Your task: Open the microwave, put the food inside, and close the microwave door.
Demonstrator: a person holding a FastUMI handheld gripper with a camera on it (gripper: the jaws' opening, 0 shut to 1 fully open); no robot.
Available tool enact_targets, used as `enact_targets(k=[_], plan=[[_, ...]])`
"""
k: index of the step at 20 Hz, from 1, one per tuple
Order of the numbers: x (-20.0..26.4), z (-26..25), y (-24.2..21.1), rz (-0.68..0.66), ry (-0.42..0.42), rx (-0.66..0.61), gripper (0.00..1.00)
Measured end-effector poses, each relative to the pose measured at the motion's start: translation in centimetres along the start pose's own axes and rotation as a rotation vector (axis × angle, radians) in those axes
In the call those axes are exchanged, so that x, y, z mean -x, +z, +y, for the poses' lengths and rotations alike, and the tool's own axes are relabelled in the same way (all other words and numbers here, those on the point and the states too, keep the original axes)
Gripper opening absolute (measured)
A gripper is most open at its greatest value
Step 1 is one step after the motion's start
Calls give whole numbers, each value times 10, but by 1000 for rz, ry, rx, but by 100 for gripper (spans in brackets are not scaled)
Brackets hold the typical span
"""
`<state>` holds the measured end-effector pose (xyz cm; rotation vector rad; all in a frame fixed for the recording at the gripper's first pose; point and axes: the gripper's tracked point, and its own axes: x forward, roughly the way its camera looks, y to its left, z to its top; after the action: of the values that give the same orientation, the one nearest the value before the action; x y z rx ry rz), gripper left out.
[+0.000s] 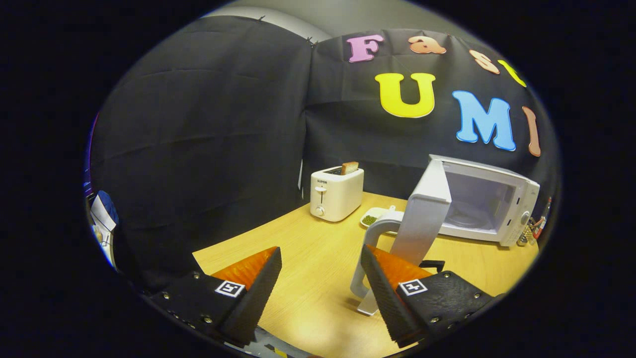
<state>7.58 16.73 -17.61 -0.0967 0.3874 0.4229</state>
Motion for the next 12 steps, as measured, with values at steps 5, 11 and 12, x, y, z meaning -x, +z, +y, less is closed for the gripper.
enact_targets(k=[5,11,12], plan=[[46,-47,29,-83,-118,-61,96],[94,-111,59,-165,-273,-74,96],[101,-120,61,-170,-300,-74,96]])
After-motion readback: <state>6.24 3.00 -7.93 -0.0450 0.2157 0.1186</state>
